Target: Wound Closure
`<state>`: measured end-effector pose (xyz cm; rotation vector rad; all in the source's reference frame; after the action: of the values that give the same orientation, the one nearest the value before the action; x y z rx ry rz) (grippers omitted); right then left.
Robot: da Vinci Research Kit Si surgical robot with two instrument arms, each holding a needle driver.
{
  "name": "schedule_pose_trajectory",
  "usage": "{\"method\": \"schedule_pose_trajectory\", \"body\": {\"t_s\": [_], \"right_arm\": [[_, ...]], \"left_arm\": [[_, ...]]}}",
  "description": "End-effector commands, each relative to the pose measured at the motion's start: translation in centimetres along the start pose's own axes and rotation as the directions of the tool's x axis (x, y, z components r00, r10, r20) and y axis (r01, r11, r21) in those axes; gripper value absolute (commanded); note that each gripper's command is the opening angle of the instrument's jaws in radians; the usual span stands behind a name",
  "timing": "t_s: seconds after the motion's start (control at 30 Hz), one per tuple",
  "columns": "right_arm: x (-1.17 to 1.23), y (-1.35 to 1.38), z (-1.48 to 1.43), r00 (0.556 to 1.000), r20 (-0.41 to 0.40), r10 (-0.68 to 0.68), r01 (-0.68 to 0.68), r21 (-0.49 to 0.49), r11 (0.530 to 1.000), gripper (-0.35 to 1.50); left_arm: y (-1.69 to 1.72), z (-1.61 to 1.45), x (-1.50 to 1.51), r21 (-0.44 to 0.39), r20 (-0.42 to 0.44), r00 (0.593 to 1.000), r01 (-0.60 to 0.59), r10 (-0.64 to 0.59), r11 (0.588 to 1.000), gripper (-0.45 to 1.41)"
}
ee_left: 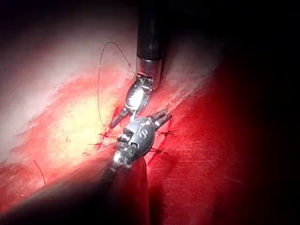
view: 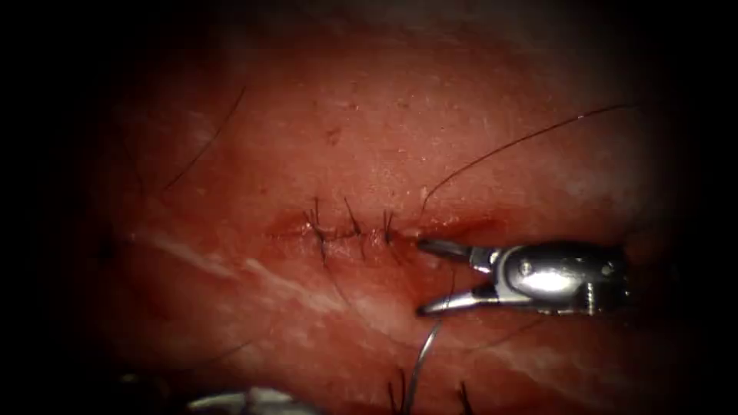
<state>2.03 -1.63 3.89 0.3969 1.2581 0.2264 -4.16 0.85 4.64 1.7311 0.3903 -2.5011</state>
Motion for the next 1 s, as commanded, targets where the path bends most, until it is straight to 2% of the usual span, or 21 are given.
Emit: {"method": "schedule_pose_trajectory", "body": {"t_s": [0.03,0.1,0.27,0.43,0.47,0.77,0.9,0.93,1.0], "right_arm": [[-0.17,-0.02,0.03,1.000,0.013,0.027,-0.027,0.018,0.999,-0.03],[-0.18,-0.02,0.00,0.996,0.049,0.072,-0.074,0.044,0.996,-0.35],[-0.08,-0.03,-0.08,0.990,0.035,0.139,-0.140,0.020,0.990,-0.35],[0.12,-0.14,-0.17,0.985,0.008,0.175,-0.175,0.006,0.985,-0.35],[0.23,-0.32,-0.17,0.984,0.004,0.180,-0.180,0.012,0.984,-0.35],[0.64,-0.82,-0.17,0.983,-0.001,0.183,-0.182,0.042,0.982,-0.35],[0.93,-1.00,-0.12,0.982,-0.021,0.190,-0.188,0.073,0.979,-0.35],[0.93,-1.00,-0.12,0.982,-0.021,0.190,-0.188,0.073,0.979,-0.35],[1.12,-1.09,-0.08,0.980,-0.036,0.194,-0.190,0.095,0.977,-0.35]], "left_arm": [[0.02,0.07,-0.04,-0.003,-0.003,1.000,0.003,-0.003,1.000,-0.45],[0.00,0.05,-0.05,-0.006,-0.005,1.000,-0.002,0.002,1.000,-0.45],[-0.03,0.03,-0.11,-0.006,0.003,1.000,0.010,-0.010,1.000,-0.45],[-0.04,-0.05,-0.28,-0.030,0.043,0.998,0.048,-0.046,0.998,-0.45],[-0.04,-0.14,-0.38,-0.053,0.069,0.996,0.063,-0.059,0.997,-0.45],[-0.14,-0.55,-0.67,-0.123,0.096,0.992,0.097,-0.085,0.988,-0.45],[-0.21,-0.75,-0.74,-0.082,0.149,0.982,0.128,-0.115,0.988,-0.45],[-0.21,-0.75,-0.74,-0.082,0.149,0.982,0.128,-0.115,0.988,-0.45],[-0.21,-0.86,-0.72,-0.067,0.174,0.976,0.145,-0.131,0.987,-0.45]]}}
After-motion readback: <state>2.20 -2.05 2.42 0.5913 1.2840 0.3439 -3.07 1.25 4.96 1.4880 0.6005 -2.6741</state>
